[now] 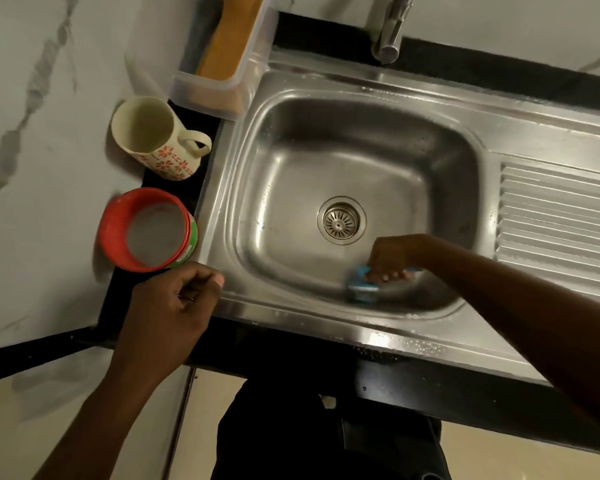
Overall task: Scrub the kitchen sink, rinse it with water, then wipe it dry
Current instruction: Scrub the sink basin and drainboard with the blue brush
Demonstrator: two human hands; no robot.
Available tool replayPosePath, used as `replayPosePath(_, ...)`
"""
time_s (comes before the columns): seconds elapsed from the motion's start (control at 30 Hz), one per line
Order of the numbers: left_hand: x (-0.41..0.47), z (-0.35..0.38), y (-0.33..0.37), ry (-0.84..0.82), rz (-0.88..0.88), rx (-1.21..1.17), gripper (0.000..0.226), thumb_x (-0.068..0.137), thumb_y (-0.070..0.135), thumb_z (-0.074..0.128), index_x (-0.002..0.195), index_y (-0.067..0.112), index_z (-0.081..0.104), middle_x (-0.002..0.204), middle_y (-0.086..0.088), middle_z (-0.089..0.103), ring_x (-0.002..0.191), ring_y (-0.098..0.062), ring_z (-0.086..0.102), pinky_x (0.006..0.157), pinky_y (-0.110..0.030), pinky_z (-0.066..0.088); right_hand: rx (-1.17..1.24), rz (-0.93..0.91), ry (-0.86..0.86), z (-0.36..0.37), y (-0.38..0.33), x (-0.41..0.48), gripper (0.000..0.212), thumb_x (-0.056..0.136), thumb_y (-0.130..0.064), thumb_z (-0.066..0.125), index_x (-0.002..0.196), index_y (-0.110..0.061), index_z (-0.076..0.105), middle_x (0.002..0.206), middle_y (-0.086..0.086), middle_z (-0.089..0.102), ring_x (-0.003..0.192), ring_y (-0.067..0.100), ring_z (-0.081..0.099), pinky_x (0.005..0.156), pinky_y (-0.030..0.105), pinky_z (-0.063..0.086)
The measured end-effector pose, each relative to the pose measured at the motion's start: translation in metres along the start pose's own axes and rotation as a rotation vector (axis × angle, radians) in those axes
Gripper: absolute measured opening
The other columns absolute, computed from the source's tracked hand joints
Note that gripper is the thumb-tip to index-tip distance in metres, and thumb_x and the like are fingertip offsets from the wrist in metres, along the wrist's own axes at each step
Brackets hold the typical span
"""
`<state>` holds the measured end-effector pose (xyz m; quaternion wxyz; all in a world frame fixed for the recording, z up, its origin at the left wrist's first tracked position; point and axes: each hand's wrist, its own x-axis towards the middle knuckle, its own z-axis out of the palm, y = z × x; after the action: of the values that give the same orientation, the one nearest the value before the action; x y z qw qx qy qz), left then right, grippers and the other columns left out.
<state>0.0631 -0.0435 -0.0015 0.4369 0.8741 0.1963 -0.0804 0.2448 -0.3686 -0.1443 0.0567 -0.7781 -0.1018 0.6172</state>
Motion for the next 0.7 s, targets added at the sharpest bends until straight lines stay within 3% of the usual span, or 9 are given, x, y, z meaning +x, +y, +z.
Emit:
replayPosePath(0.07,0.003,0.002,0.002,0.002,0.009,-0.003,0.011,0.097,0.018,0.072,0.089,0.026,0.075,0.083,0.015,0.074,0.080,-0.004,0.071,0.073,-0.007,0.050,-0.042,-0.016,0.043,0.006,-0.013,0.004,0.031,0.094,-0.031,0.073,0.071,-0.010,0.072,0.049,-0.007,0.062,0.048,0.006,0.057,0.064,0.020,0.049)
replayPosePath(0.1,0.004,0.003,0.004,-0.005,0.016,0.004,0.012,0.097,0.017,0.071,0.089,0.026,0.075,0.084,0.015,0.074,0.081,-0.003,0.071,0.073,-0.007,0.049,-0.029,-0.069,0.071,0.009,-0.034,0.011,0.032,0.097,-0.030,0.070,0.071,-0.011,0.070,0.046,-0.007,0.059,0.041,0.001,0.053,0.059,0.014,0.046)
replayPosePath(0.23,0.005,0.011,0.010,-0.051,0.021,0.018,0.012,0.096,0.018,0.071,0.089,0.026,0.075,0.084,0.017,0.073,0.083,-0.003,0.070,0.071,-0.006,0.048,0.271,-0.241,0.165,0.013,-0.116,0.040,0.031,0.097,-0.021,0.074,0.095,0.010,0.074,0.062,0.007,0.060,0.035,0.008,0.049,0.039,0.017,0.039)
replayPosePath(0.3,0.004,0.011,0.011,-0.056,0.019,0.016,0.011,0.096,0.017,0.071,0.090,0.025,0.075,0.085,0.018,0.073,0.083,-0.003,0.070,0.072,-0.005,0.047,0.227,-0.249,0.143,0.008,-0.104,0.037,0.030,0.098,-0.023,0.071,0.099,0.007,0.075,0.070,0.009,0.062,0.037,0.005,0.050,0.040,0.015,0.039)
replayPosePath(0.4,0.003,0.008,0.008,-0.039,0.009,-0.008,0.010,0.096,0.017,0.071,0.090,0.024,0.075,0.085,0.017,0.074,0.083,-0.002,0.070,0.072,-0.005,0.048,-0.009,-0.115,0.013,0.004,-0.038,0.020,0.021,0.098,-0.029,0.068,0.094,-0.009,0.074,0.072,0.003,0.062,0.048,0.010,0.052,0.046,0.018,0.042)
replayPosePath(0.53,0.003,0.008,0.002,-0.053,-0.024,-0.011,0.012,0.096,0.018,0.072,0.087,0.026,0.074,0.080,0.015,0.074,0.078,-0.003,0.070,0.068,-0.007,0.049,0.019,-0.072,-0.009,0.005,-0.014,0.020,0.032,0.096,-0.031,0.070,0.095,0.000,0.076,0.071,0.005,0.062,0.046,0.010,0.048,0.044,0.018,0.040)
replayPosePath(0.6,0.004,0.012,0.003,-0.072,-0.020,-0.002,0.013,0.096,0.018,0.072,0.086,0.026,0.074,0.078,0.014,0.074,0.077,-0.004,0.071,0.067,-0.008,0.049,0.104,-0.191,0.081,0.009,-0.056,0.031,0.038,0.098,-0.032,0.069,0.097,0.005,0.076,0.072,0.009,0.064,0.042,0.007,0.050,0.042,0.012,0.039)
replayPosePath(0.7,0.007,0.018,0.008,-0.108,0.007,0.012,0.014,0.096,0.017,0.072,0.086,0.026,0.074,0.078,0.014,0.073,0.078,-0.006,0.071,0.069,-0.008,0.049,0.401,-0.270,0.205,0.019,-0.115,0.058,0.036,0.096,-0.027,0.075,0.096,0.009,0.075,0.066,0.010,0.060,0.045,0.013,0.050,0.041,0.019,0.041)
